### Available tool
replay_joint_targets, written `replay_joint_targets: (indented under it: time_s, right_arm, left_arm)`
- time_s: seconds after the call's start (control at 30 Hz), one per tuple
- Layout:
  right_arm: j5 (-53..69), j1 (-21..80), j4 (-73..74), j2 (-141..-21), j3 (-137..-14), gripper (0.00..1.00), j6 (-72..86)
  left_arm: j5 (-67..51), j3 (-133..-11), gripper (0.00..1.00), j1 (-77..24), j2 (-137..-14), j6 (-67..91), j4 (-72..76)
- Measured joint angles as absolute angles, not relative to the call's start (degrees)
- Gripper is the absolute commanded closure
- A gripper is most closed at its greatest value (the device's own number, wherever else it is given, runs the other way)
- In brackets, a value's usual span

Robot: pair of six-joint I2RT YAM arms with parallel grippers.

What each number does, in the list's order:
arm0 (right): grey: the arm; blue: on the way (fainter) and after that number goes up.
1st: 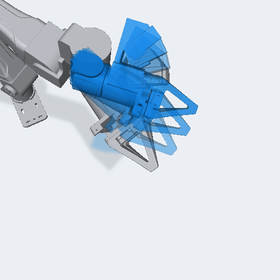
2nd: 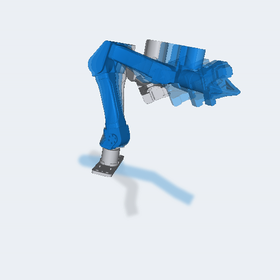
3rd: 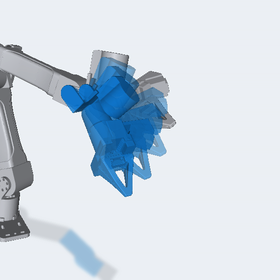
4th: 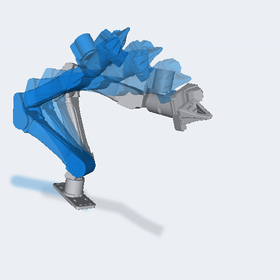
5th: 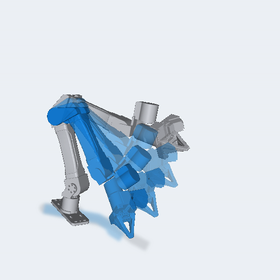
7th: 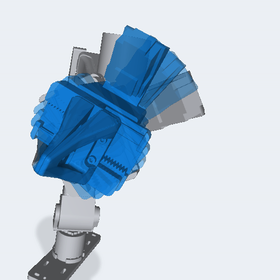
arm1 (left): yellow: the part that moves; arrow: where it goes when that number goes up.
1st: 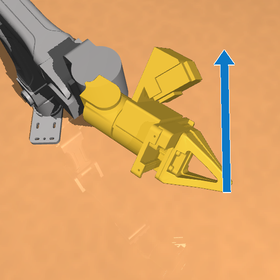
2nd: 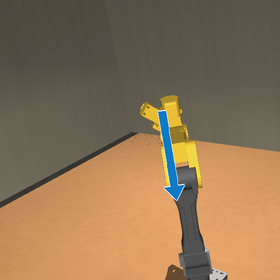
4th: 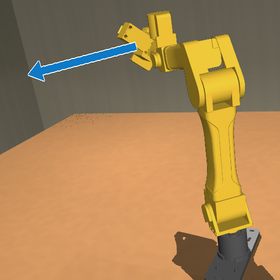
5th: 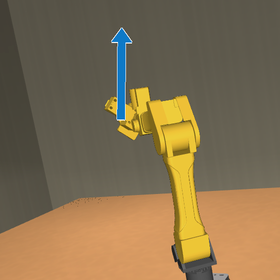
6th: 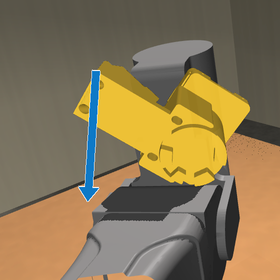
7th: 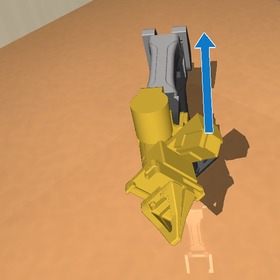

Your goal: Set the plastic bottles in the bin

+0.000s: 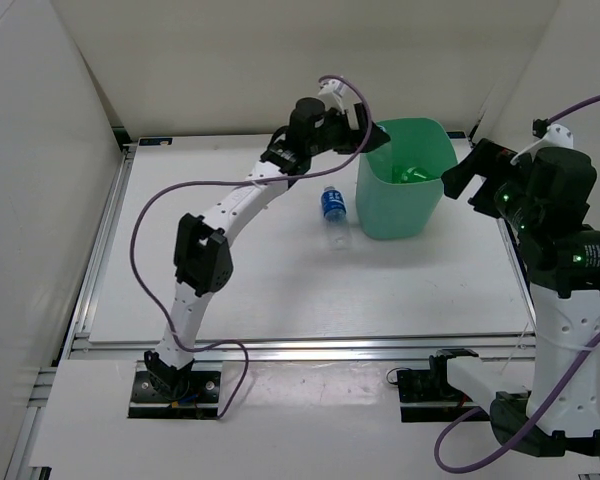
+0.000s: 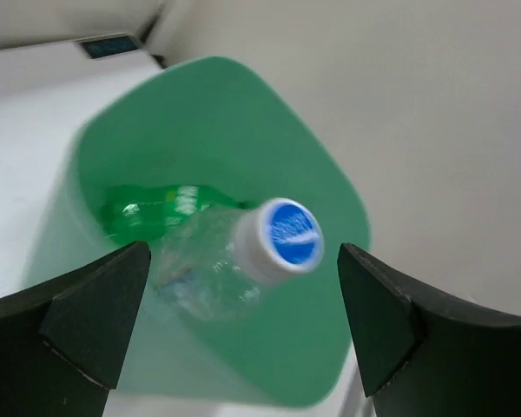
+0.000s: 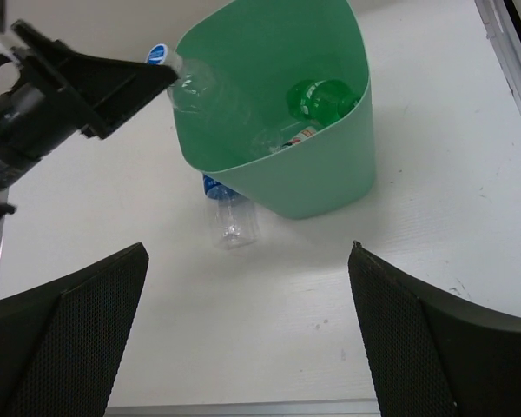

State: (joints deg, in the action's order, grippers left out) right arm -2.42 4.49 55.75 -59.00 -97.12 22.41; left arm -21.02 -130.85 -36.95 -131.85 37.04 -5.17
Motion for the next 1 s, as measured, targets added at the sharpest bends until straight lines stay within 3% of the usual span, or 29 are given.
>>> replay_joint_targets:
  time_s: [0.23, 0.37, 0.73, 1.0]
  right_arm:
    - [-0.1, 4.5, 52.9, -59.6, -94.8, 0.0, 22.4]
    - [1.1, 4.5, 51.9, -60.4, -93.6, 0.0, 22.5]
    - [1.5, 4.5, 51.0, -60.7, -92.9, 0.0, 22.2]
    - [-1.0, 4.5, 51.3, -60.1, -92.9, 0.0, 20.7]
  left_arm:
    - [-10.2, -102.7, 0.0, -29.3, -108.1, 33.0, -6.7]
    - [-9.6, -92.9, 0.0, -23.3, -101.7, 33.5, -5.9]
    - [-23.6, -92.0, 0.0, -22.5, -122.7, 34.5, -9.0]
    - [-32.1, -111.2, 0.0, -24.4, -138.8, 35.6, -16.0]
